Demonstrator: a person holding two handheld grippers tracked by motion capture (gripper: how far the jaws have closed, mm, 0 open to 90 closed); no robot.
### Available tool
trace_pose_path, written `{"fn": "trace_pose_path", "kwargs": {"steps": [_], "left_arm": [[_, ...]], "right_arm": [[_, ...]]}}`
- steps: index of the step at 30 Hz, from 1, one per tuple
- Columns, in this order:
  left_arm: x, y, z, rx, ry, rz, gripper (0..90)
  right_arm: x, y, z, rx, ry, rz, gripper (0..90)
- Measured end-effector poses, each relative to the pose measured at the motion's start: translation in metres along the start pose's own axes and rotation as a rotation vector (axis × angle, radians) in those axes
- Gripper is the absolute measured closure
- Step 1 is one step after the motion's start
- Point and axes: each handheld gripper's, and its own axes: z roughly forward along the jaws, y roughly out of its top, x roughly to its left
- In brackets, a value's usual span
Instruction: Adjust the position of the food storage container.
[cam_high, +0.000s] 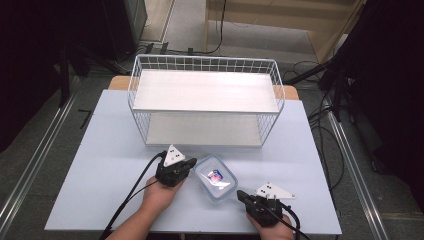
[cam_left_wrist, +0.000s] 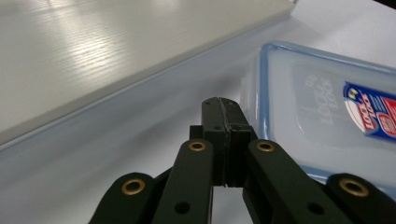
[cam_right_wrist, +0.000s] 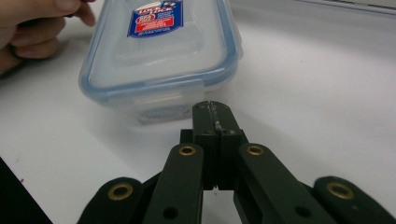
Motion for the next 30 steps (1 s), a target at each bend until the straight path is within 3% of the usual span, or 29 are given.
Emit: {"fn": "trace_pose_path", "kwargs": {"steps": [2, 6, 8, 9, 10, 11, 12, 13, 14, 16, 18, 21, 25, 30], "left_arm": [[-0.013, -0.008, -0.009, 0.005, -0.015, 0.027, 90.0], [-0.021, -0.017, -0.021, 0.019, -0.03, 0.035, 90.0], [-0.025, -0.026, -0.039, 0.02, -0.04, 0.037, 90.0], [-0.025, -0.026, -0.039, 0.02, -0.04, 0.037, 90.0], [-0.025, -0.029, -0.054, 0.011, -0.018, 0.061, 90.0], [-0.025, -0.029, -0.054, 0.011, -0.018, 0.061, 90.0], [-0.02, -0.03, -0.07, -0.008, 0.001, 0.058, 90.0], [-0.02, -0.03, -0.07, -0.008, 0.001, 0.058, 90.0], [-0.013, -0.03, -0.083, -0.03, 0.025, 0.064, 90.0], [-0.009, -0.032, -0.09, -0.047, 0.041, 0.068, 89.4], [0.0, -0.037, -0.098, -0.065, 0.056, 0.041, 88.6], [0.012, -0.04, -0.102, -0.067, 0.072, -0.001, 88.2], [0.021, -0.04, -0.098, -0.059, 0.088, -0.024, 88.9], [0.025, -0.043, -0.073, 0.012, 0.103, -0.037, 90.0]], "right_arm": [[-0.002, -0.003, -0.003, 0.011, -0.018, 0.005, 90.0], [-0.008, -0.005, -0.006, 0.012, -0.029, 0.022, 90.0], [-0.008, -0.005, -0.005, 0.01, -0.031, 0.021, 90.0], [-0.007, -0.005, -0.005, 0.008, -0.032, 0.017, 90.0], [-0.007, -0.004, -0.004, 0.013, -0.034, 0.017, 90.0], [-0.007, -0.004, -0.004, 0.013, -0.034, 0.017, 90.0], [-0.007, -0.004, -0.004, 0.016, -0.037, 0.014, 90.0], [-0.007, -0.004, -0.003, 0.016, -0.037, 0.019, 90.0], [-0.007, -0.004, -0.002, 0.016, -0.038, 0.019, 90.0], [-0.008, -0.004, -0.002, 0.018, -0.042, 0.018, 90.0], [-0.009, -0.003, 0.001, 0.019, -0.046, 0.022, 90.0], [-0.01, 0.002, 0.006, 0.015, -0.044, 0.035, 90.0], [-0.009, 0.014, 0.021, 0.005, -0.051, 0.023, 90.0], [-0.003, 0.026, 0.049, 0.022, -0.026, -0.017, 90.0]]}}
